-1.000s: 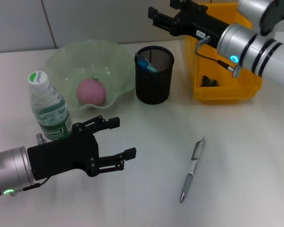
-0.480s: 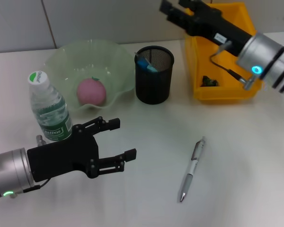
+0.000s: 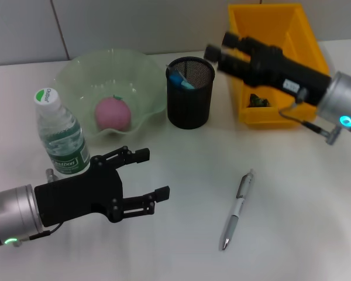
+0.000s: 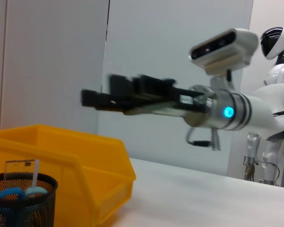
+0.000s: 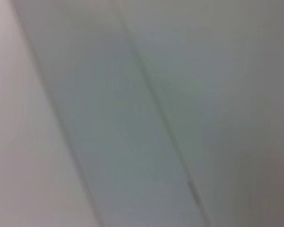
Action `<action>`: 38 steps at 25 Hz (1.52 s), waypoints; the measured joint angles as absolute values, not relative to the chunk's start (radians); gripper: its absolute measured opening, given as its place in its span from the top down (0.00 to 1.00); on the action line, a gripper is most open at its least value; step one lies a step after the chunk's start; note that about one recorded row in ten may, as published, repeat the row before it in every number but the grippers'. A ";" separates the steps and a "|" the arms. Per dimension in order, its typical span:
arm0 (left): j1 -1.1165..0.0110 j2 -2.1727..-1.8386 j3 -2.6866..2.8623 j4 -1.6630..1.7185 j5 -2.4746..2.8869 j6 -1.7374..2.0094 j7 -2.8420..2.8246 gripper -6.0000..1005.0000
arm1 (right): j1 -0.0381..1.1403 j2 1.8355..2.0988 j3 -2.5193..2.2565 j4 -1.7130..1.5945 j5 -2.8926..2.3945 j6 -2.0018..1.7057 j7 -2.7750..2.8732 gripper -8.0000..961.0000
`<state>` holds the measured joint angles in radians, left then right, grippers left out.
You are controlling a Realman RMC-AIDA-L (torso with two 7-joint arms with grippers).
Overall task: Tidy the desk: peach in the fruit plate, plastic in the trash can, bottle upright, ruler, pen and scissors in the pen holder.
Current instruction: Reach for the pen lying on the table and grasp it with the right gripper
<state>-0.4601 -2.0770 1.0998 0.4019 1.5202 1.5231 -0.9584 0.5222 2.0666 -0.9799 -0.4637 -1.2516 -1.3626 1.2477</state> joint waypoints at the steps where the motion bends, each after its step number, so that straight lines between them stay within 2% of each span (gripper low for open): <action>1: -0.460 -2.077 1.098 0.402 1.520 1.524 -0.958 0.14 | 0.516 2.064 -0.979 -0.471 -1.271 -1.378 1.256 0.21; 11: -0.459 -2.074 1.095 0.390 1.485 1.523 -0.955 0.14 | 0.490 2.017 -0.973 -0.591 -1.582 -1.477 1.419 0.21; 26: -0.457 -2.074 1.080 0.386 1.473 1.508 -0.959 0.14 | 0.504 2.001 -0.828 -0.797 -1.944 -1.672 1.520 0.21; 32: -0.453 -2.075 1.088 0.374 1.432 1.514 -0.967 0.14 | 0.556 1.983 -0.828 -0.832 -2.073 -1.761 1.566 0.21; 38: -0.452 -2.073 1.100 0.374 1.437 1.513 -0.970 0.14 | 0.611 1.983 -0.835 -0.885 -2.226 -1.871 1.570 0.21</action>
